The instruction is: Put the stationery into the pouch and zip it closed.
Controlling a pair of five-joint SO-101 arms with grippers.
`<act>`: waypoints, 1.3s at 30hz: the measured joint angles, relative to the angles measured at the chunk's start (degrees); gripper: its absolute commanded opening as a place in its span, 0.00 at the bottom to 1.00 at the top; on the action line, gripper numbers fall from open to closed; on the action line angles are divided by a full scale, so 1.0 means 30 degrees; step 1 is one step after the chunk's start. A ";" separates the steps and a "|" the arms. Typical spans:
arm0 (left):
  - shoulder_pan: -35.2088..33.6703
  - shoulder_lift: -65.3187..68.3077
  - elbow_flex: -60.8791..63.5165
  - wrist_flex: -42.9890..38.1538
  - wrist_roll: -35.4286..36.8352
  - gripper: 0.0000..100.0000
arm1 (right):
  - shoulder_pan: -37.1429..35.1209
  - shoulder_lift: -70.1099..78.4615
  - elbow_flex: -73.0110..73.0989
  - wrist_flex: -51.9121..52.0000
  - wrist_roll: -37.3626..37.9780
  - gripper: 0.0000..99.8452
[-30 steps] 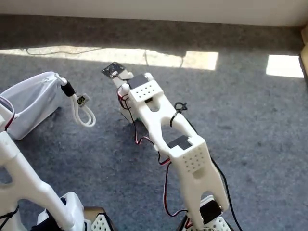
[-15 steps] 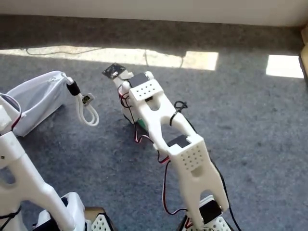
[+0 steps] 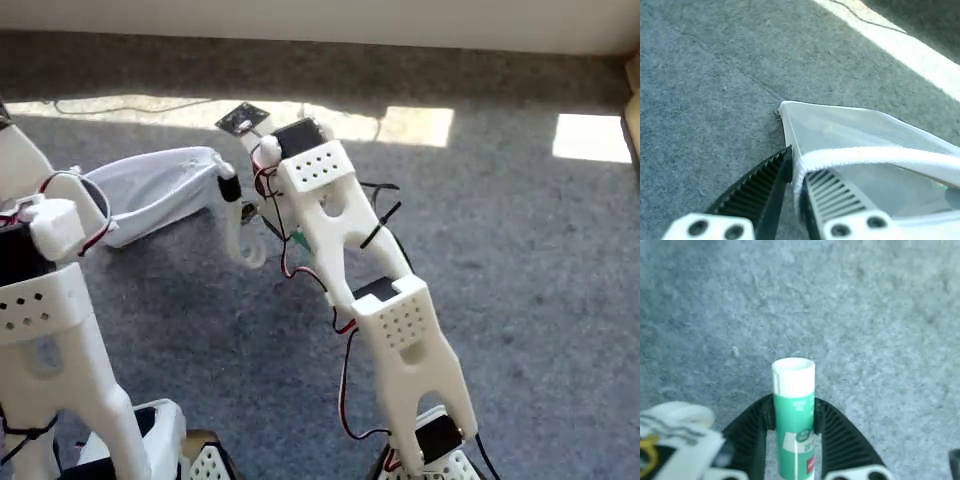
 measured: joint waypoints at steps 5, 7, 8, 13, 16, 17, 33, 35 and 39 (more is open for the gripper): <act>0.1729 0.0000 0.0000 0.0000 0.0000 0.01 | 0.0088 -0.1465 0.0762 0.0000 -0.0147 0.00; 0.2198 0.0000 0.0000 0.0000 0.0000 0.01 | 0.0088 -0.2960 0.1963 0.0000 -0.0234 0.00; 0.2462 0.0000 0.0000 0.0000 0.0000 0.01 | 0.0088 -0.3780 0.2637 0.0000 -0.0234 0.00; 0.3868 0.0029 -0.0879 0.0000 0.0000 0.01 | 0.0117 -0.8059 0.5919 0.0029 -0.0440 0.00; 0.4806 0.0029 -0.1377 0.0000 0.0000 0.01 | 0.0176 -1.0579 0.7297 0.0029 -0.0440 0.00; 0.5128 0.0029 -0.1524 0.0000 0.0000 0.01 | 0.0205 -1.1429 0.7648 0.0029 -0.0527 0.00; 0.9055 0.0879 -0.2842 0.0000 0.0498 0.01 | 0.0176 -2.0190 0.8147 0.0029 -0.4015 0.00; 0.9055 0.1670 -0.2842 0.0000 0.0498 0.01 | 0.0176 -2.1040 0.8176 0.0059 -0.4015 0.00; 0.9201 0.2608 -0.2813 0.0000 0.0410 0.01 | 0.0088 -2.2974 0.8147 0.0059 -0.4015 0.01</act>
